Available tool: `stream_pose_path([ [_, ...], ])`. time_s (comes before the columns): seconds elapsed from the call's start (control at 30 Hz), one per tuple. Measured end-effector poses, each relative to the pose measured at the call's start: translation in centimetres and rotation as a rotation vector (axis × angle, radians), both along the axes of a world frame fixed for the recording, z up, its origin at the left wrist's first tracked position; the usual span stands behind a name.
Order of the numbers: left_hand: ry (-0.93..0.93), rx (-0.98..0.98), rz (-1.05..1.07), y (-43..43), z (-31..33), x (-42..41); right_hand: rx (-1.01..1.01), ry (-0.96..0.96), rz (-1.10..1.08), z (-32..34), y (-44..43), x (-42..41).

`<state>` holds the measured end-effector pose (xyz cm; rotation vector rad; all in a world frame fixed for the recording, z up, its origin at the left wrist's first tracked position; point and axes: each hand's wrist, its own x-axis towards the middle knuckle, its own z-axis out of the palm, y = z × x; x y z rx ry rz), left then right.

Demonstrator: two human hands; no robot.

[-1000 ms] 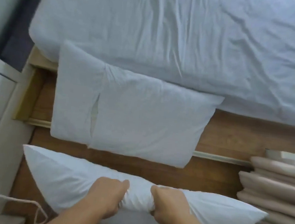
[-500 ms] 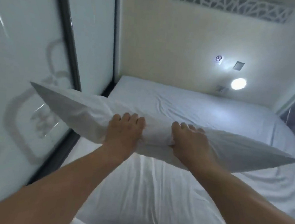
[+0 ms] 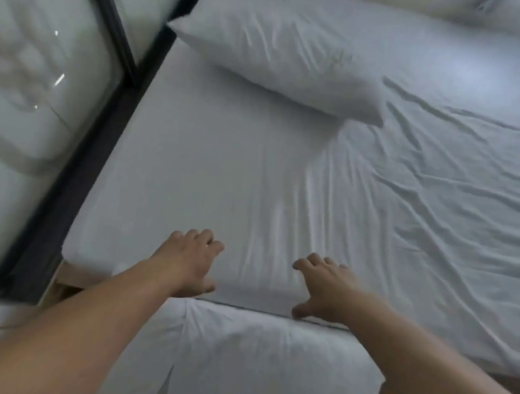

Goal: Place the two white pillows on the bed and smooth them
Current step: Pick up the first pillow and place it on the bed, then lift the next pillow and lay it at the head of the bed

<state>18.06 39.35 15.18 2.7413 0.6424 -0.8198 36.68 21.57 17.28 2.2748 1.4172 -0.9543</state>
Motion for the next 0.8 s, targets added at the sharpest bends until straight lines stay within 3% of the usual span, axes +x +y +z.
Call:
stream_pose_path([
  [0.13, 0.103, -0.138, -0.073, -3.2, -9.7, -3.4, -0.138, 0.16, -0.027, -10.1, -2.6, -4.0],
  [0.2, 0.088, -0.105, -0.129, -4.3, -12.5, -4.6, -0.168, 0.194, -0.026, -13.7, -3.7, -5.8],
  [0.4, -0.019, -0.009, -0.239, -5.2, -16.1, -5.9, -0.108, 0.041, 0.027, -19.4, -5.4, -8.4],
  [0.63, 0.222, -0.077, -0.157, -9.4, -16.8, -9.6, -0.178, 0.017, 0.09, -19.1, -5.4, -12.5],
  [0.8, 0.373, -0.3, -0.168, -14.6, -11.8, -17.3, -0.304, 0.345, 0.113, -13.5, -10.1, -20.4],
])
